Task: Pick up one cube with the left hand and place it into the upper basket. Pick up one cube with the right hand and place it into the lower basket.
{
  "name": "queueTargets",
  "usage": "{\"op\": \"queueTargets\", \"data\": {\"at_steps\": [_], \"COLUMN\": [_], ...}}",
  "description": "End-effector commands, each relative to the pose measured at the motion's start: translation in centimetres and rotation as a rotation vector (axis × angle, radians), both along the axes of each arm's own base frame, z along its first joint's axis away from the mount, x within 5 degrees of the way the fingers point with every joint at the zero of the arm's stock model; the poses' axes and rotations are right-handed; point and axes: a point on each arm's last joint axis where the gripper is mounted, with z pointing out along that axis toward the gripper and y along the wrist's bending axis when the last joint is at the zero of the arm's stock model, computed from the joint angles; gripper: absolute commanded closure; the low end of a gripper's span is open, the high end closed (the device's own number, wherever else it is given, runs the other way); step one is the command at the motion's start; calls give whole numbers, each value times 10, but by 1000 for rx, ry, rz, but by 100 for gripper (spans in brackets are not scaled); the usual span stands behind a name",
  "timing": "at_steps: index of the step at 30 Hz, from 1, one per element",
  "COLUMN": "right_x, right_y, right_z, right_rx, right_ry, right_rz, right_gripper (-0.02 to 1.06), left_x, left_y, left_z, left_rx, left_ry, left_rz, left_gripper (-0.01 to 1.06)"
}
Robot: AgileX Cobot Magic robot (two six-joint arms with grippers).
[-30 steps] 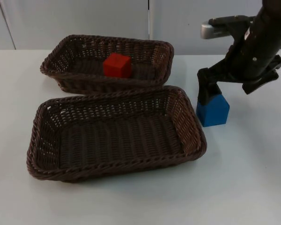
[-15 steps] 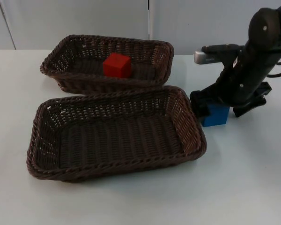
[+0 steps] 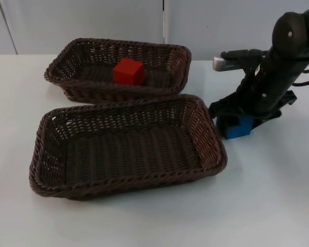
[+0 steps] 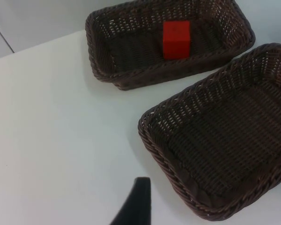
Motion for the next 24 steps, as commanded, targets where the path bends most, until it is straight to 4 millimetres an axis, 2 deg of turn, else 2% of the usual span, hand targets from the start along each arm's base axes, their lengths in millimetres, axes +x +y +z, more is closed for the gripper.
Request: {"op": "queueTargets", "data": {"at_steps": [1, 2, 3, 4, 8, 9, 13, 14, 18, 24], "right_x": [0, -1, -1, -1, -4, -4, -13, -13, -26, -32], "right_y": [3, 2, 2, 2, 1, 1, -3, -3, -9, -11], "right_z": [8, 12, 21, 21, 60, 60, 107, 107, 150, 170], "right_rx": [2, 5, 11, 11, 31, 31, 40, 40, 57, 72], "right_ry": [-11, -16, -30, -30, -90, -90, -144, -144, -202, -240], "right_rz": [12, 13, 13, 13, 19, 19, 31, 31, 37, 37], "right_gripper": [72, 83, 102, 102, 105, 105, 105, 105, 105, 105], "left_x": [-1, -1, -1, -1, -1, -1, -1, -1, -1, -1], "left_y": [0, 0, 0, 0, 0, 0, 0, 0, 0, 0], "left_z": [0, 0, 0, 0, 0, 0, 0, 0, 0, 0], "left_rx": [-6, -6, -6, -6, -7, -7, -7, -7, -9, -11], "left_ry": [-7, -7, -7, -7, -6, -6, -6, -6, -5, -5], "left_rz": [-1, -1, -1, -1, -1, -1, -1, -1, -1, -1], "left_gripper": [19, 19, 19, 19, 19, 19, 19, 19, 19, 19]}}
